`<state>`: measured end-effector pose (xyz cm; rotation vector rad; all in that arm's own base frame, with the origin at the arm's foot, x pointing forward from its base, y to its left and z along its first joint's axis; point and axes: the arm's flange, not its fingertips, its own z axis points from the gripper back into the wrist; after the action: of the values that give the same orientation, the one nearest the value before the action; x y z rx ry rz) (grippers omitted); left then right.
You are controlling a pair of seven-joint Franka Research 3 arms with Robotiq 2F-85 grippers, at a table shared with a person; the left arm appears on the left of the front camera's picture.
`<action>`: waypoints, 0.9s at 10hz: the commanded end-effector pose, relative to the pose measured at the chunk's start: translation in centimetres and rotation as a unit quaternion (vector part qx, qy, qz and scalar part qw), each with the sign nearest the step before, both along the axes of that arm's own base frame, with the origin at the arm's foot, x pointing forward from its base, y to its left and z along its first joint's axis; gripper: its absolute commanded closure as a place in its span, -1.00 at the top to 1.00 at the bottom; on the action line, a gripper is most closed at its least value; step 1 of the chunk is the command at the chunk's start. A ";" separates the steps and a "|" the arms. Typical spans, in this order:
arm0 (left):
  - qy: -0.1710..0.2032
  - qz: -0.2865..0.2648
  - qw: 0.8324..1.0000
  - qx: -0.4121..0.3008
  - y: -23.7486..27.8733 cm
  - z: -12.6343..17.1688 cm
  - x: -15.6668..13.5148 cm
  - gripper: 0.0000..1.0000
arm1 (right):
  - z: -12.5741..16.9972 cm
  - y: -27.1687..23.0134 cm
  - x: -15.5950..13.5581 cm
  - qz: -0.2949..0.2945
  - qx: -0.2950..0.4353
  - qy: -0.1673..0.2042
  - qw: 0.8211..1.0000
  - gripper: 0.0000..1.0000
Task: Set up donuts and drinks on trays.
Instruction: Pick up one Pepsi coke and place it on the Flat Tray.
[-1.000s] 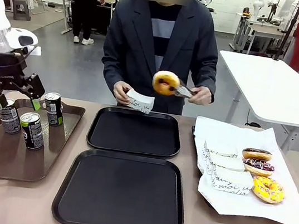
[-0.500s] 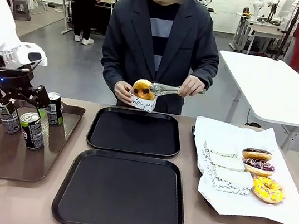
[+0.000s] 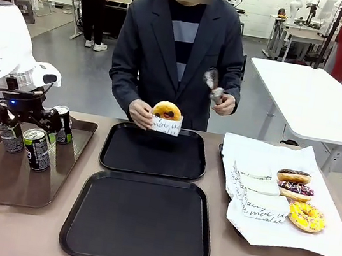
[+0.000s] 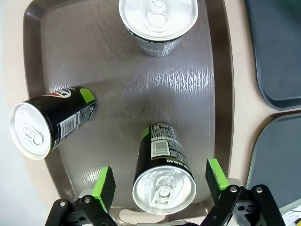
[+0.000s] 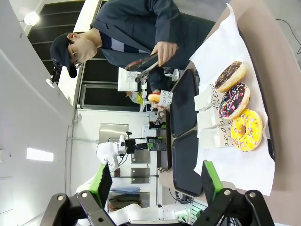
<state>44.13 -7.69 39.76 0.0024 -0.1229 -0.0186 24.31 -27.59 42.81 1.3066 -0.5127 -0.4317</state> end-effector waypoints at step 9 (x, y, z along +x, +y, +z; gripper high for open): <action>0.021 0.015 1.000 0.003 -0.4 -1.2 0.1 -0.35 | -0.1 -0.2 -0.1 0.000 0.001 -0.005 1.000 1.00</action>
<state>44.34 -7.62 38.30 0.0090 -0.0926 -0.0184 24.31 -27.59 42.81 1.3066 -0.5127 -0.4317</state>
